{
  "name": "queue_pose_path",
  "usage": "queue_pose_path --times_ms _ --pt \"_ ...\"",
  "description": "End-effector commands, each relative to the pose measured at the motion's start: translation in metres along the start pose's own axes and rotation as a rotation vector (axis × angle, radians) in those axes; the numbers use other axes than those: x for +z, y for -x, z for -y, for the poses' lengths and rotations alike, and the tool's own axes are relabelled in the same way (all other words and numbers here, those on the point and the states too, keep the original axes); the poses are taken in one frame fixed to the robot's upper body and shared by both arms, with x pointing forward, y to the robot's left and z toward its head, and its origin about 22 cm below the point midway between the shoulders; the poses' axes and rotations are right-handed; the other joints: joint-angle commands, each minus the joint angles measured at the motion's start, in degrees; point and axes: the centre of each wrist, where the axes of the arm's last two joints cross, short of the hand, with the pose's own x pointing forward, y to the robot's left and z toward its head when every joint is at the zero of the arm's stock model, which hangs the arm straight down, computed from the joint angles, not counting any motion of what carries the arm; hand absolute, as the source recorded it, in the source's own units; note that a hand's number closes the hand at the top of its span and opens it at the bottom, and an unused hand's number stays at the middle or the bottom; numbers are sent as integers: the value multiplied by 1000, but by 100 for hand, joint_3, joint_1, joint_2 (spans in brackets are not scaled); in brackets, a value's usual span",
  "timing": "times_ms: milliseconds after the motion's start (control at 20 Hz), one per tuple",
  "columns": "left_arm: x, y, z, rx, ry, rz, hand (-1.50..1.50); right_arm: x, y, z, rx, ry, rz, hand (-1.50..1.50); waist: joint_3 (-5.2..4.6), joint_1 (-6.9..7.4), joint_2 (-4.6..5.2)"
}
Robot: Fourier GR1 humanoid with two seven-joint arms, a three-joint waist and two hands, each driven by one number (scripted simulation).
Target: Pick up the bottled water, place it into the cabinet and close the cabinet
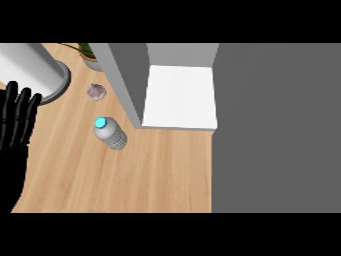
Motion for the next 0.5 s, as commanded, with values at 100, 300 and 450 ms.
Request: queue_pose_path --times_ms 100,300,450 --pt "0 -3 35 43 21 8 -150 14 2 14 11 -29 -19 -150 154 -190 -66" --pt "0 14 61 299 81 -218 -150 27 -9 -14 -188 -165 -113 -150 151 -332 -41" --pt "1 -2 72 365 107 -276 -150 37 -33 -9 -222 -188 -143 -150 152 -268 -87"
